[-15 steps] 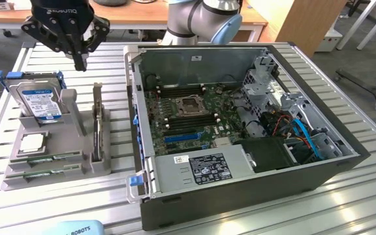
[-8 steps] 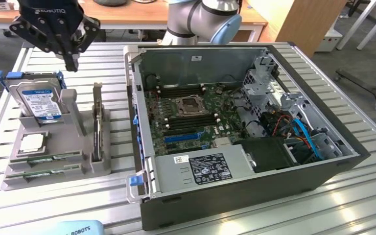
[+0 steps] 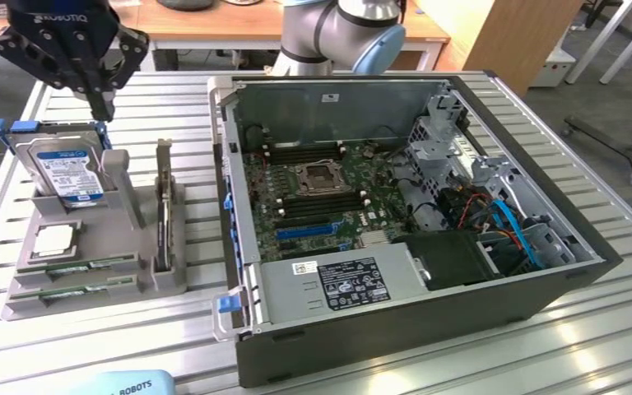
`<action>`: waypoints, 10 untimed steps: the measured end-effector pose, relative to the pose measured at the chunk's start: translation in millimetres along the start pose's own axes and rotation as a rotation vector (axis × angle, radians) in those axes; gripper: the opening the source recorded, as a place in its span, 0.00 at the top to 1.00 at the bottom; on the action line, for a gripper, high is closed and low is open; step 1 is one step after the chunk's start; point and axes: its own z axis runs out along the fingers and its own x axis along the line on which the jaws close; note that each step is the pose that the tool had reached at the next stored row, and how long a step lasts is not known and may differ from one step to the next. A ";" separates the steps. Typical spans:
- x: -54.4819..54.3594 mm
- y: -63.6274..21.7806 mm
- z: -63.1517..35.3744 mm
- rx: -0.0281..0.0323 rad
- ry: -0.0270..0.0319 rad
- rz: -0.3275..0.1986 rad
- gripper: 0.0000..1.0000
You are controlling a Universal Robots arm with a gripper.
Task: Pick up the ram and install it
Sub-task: 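Reach for the ram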
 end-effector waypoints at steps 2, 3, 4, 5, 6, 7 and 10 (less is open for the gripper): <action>4.7 -0.4 -0.1 0.0001 0.0000 0.000 0.90; 6.8 -0.5 -0.1 0.0001 0.0000 0.000 0.90; 9.1 -0.7 -0.1 0.0001 0.0000 0.000 0.90; 11.2 -0.8 -0.1 0.0000 0.0000 0.000 0.90; 13.1 -1.0 -0.1 0.0000 0.0000 0.000 0.90; 15.0 -1.1 -0.2 0.0000 0.0000 0.000 0.90; 21.5 -1.6 -0.2 0.0000 0.0000 0.000 0.90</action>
